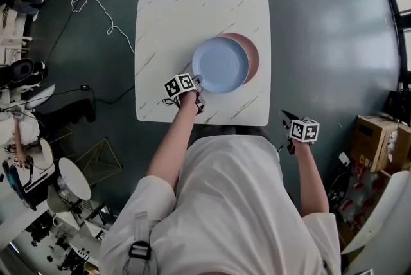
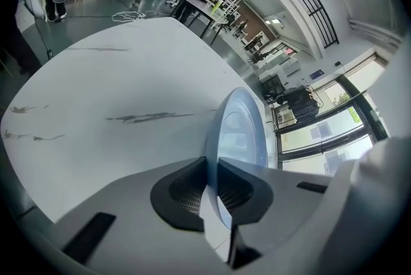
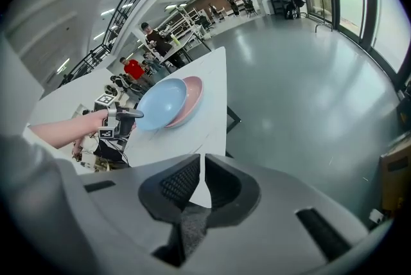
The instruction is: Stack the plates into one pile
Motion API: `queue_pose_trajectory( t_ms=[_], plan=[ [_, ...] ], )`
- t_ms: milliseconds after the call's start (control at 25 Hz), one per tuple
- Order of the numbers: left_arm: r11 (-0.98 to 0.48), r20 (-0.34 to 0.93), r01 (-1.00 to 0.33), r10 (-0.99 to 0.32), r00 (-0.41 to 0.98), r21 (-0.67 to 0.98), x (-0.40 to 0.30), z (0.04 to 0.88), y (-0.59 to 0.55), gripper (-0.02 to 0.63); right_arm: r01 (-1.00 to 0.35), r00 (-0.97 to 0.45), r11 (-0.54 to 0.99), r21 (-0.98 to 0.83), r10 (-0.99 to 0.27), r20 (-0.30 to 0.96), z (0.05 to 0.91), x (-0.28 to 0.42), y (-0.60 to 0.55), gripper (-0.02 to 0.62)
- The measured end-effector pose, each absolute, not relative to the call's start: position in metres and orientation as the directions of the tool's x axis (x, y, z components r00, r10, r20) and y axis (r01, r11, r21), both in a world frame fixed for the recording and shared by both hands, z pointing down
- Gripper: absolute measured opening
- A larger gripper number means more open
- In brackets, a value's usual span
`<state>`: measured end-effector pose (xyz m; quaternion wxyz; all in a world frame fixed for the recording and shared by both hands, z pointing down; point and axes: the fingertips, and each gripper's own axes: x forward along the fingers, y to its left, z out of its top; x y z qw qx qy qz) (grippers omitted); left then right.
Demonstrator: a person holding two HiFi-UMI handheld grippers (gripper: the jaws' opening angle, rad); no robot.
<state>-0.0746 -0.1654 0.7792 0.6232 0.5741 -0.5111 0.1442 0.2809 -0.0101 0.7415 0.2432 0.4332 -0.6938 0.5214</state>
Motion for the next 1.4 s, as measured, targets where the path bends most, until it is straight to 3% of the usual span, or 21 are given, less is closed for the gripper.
queue_pose_trajectory(
  t_ms=[360, 560, 600, 680, 720, 1160, 1400],
  plan=[
    [0.375, 0.792, -0.707, -0.404, 0.458, 0.6, -0.042, 0.789, -0.177, 0.051, -0.853, -0.506, 0.063, -0.518, -0.344, 0.791, 0.748, 0.308, -0.016, 0.04],
    [0.308, 0.801, -0.759, -0.406, 0.44, 0.574, -0.032, 0.787, -0.181, 0.054, -0.85, -0.51, 0.063, -0.522, -0.343, 0.789, 0.753, 0.322, -0.018, 0.04],
    [0.28, 0.8, -0.773, -0.405, 0.443, 0.569, -0.03, 0.785, -0.182, 0.074, -0.851, -0.51, 0.065, -0.521, -0.342, 0.79, 0.755, 0.325, -0.018, 0.04],
    [0.226, 0.8, -0.795, -0.393, 0.454, 0.562, -0.025, 0.781, -0.181, 0.204, -0.847, -0.516, 0.066, -0.528, -0.34, 0.786, 0.756, 0.329, -0.02, 0.04],
    [0.204, 0.8, -0.805, -0.389, 0.456, 0.557, -0.024, 0.779, -0.18, 0.213, -0.843, -0.522, 0.065, -0.534, -0.34, 0.783, 0.757, 0.33, -0.022, 0.04],
    [0.091, 0.767, -0.837, -0.464, 0.444, 0.539, -0.023, 0.75, -0.155, 0.21, -0.838, -0.545, 0.173, -0.518, -0.317, 0.776, 0.76, 0.338, -0.055, 0.04],
    [0.021, 0.745, -0.874, -0.532, 0.401, 0.486, -0.023, 0.733, -0.139, 0.131, -0.823, -0.567, 0.261, -0.504, -0.331, 0.755, 0.748, 0.331, -0.079, 0.04]
  ],
)
